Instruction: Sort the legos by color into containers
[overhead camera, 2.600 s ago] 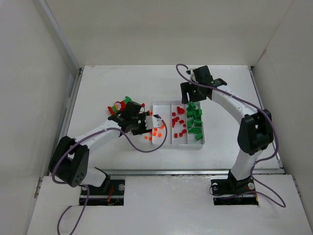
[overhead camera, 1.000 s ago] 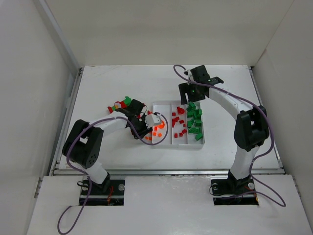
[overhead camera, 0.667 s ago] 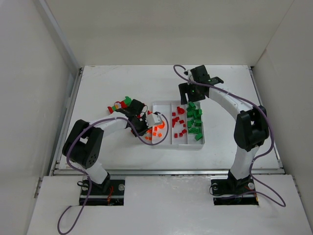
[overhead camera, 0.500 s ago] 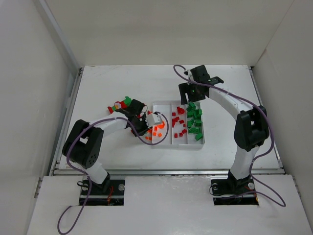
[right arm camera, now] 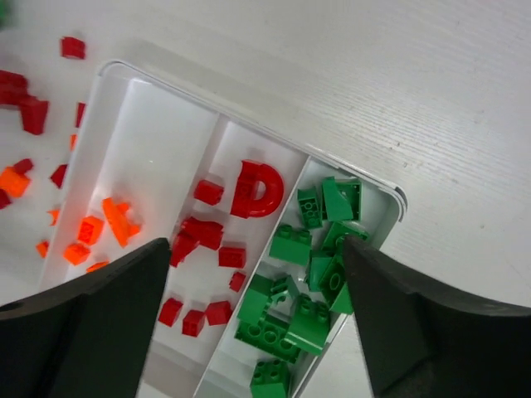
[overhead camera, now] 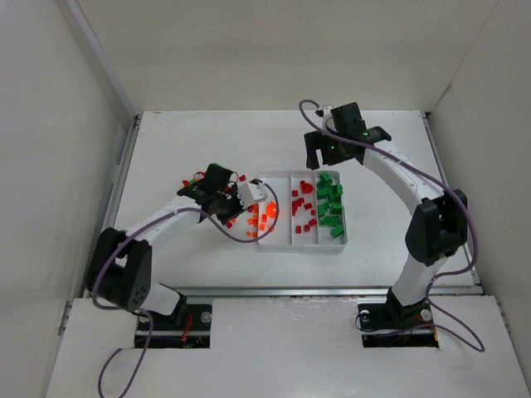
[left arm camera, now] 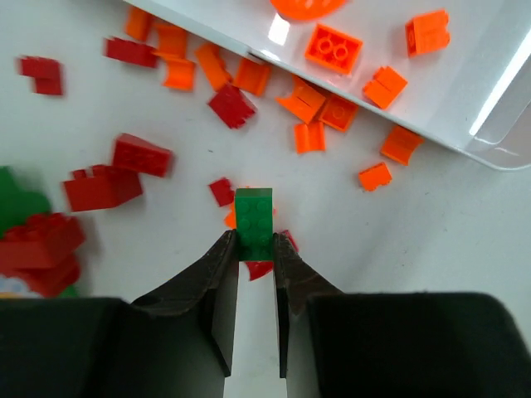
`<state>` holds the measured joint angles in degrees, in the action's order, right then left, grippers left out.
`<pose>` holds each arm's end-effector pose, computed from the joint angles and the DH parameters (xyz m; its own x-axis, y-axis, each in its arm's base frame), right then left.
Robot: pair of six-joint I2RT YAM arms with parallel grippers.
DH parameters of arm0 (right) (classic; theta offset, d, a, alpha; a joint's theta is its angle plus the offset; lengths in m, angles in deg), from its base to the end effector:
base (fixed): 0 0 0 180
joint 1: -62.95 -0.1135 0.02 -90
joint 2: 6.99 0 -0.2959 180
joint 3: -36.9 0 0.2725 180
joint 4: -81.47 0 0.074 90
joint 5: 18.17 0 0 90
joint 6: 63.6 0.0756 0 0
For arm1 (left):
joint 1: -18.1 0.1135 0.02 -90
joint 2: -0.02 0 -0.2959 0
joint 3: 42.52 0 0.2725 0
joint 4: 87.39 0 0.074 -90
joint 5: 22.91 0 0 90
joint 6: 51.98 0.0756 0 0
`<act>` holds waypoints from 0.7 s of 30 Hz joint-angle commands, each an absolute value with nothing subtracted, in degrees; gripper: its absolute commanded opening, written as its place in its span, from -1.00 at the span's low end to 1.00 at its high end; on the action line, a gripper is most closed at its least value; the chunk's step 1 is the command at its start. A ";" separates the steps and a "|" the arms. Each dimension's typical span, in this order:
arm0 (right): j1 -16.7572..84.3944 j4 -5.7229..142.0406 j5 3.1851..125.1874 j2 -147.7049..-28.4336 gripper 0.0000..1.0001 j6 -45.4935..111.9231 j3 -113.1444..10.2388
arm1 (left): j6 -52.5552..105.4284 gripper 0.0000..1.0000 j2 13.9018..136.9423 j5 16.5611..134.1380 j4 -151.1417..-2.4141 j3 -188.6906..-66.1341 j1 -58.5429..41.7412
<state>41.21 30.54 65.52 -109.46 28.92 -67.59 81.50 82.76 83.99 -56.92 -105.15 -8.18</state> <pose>0.4189 0.1760 0.2996 -0.7185 -0.2395 -0.6530 -0.4040 0.9079 0.1117 0.2874 -0.1664 0.2003 -0.0972 0.7823 -0.6153 0.9041 0.3279 0.2740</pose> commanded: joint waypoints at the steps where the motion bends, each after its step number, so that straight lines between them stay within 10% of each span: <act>1: 41.41 34.74 62.08 -102.54 0.74 27.72 -66.00 | 80.82 -1.00 76.49 84.75 -58.85 -104.73 -8.27; 4: 41.41 35.36 61.37 -98.41 1.00 27.72 -64.41 | 80.29 -1.00 70.78 85.46 -61.30 -104.73 -8.96; 18: 32.71 60.05 36.14 -87.32 1.00 43.08 -56.85 | 77.57 -1.00 58.12 91.43 -84.00 -108.06 -13.63; 21: 31.31 60.05 36.14 -88.20 0.75 43.63 -58.25 | 77.57 -1.00 56.89 92.05 -82.50 -108.59 -15.12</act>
<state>32.09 52.15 40.63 -88.35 39.15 -57.97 79.14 59.06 89.44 -79.84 -105.72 -13.89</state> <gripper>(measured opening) 0.890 0.150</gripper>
